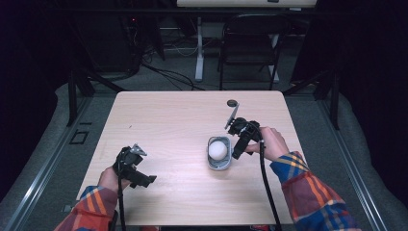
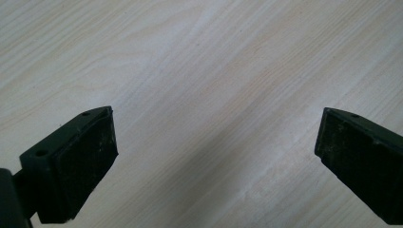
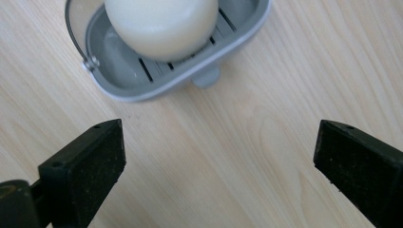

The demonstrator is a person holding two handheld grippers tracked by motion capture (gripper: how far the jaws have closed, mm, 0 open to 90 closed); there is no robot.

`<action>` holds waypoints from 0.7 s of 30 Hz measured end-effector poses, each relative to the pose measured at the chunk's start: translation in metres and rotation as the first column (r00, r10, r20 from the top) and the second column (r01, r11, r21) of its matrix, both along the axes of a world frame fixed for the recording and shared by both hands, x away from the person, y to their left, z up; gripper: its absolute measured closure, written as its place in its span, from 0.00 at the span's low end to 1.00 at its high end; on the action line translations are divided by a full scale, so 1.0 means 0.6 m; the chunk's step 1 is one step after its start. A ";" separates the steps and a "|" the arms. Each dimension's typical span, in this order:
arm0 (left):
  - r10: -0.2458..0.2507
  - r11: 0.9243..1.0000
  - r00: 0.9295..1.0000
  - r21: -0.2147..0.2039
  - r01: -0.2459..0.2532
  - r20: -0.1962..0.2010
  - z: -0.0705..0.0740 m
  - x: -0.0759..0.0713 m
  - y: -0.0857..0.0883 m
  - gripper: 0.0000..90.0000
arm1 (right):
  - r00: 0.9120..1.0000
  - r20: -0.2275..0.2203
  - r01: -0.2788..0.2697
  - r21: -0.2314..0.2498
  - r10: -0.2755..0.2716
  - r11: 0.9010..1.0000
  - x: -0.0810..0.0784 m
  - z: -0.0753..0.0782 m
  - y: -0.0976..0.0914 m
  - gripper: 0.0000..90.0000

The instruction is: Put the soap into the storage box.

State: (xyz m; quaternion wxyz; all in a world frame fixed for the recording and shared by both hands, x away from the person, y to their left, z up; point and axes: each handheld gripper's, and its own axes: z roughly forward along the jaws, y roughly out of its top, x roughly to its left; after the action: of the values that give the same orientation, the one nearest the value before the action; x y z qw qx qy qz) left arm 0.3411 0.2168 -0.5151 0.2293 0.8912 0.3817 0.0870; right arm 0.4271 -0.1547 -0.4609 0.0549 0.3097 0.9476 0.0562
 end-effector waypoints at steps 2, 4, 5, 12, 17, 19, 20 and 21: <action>0.001 1.000 1.000 0.003 -0.001 0.000 0.000 0.000 -0.001 0.00 | 1.000 0.012 0.006 -0.002 -0.006 1.000 -0.006 0.002 -0.014 0.03; 0.001 1.000 1.000 0.003 -0.001 0.000 0.000 0.000 -0.001 0.00 | 1.000 0.017 0.015 -0.006 -0.015 1.000 -0.013 0.004 -0.028 0.03; 0.003 1.000 1.000 0.002 -0.003 0.006 0.000 -0.001 -0.001 0.00 | 0.999 0.027 0.029 -0.004 -0.029 1.000 -0.022 0.005 -0.044 0.03; 0.002 1.000 1.000 0.007 -0.002 0.003 0.000 -0.001 -0.001 0.00 | 0.996 0.041 0.081 -0.008 -0.081 0.997 -0.049 -0.007 -0.101 0.03; 0.003 1.000 1.000 0.007 -0.004 0.003 0.000 -0.001 -0.001 0.00 | 0.990 0.043 0.131 0.003 -0.131 0.991 -0.074 -0.029 -0.149 0.04; 0.003 1.000 1.000 0.008 -0.003 0.001 0.000 -0.001 -0.002 0.00 | 0.988 0.058 0.145 0.010 -0.146 0.989 -0.084 -0.040 -0.164 0.04; 0.004 1.000 1.000 0.005 -0.004 0.004 -0.001 -0.001 -0.002 0.00 | 0.986 0.072 0.149 0.014 -0.150 0.989 -0.091 -0.046 -0.175 0.04; 0.004 1.000 1.000 0.005 -0.004 0.005 -0.001 0.000 -0.002 0.00 | 0.982 0.081 0.169 0.045 -0.172 0.985 -0.097 -0.054 -0.182 0.04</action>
State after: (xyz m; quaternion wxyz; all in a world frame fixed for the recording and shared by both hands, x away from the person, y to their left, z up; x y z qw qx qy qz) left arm 0.3408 0.2153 -0.5157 0.2279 0.8907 0.3827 0.0905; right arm 0.3690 -0.2639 -0.4932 0.0936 0.3879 0.9132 0.0825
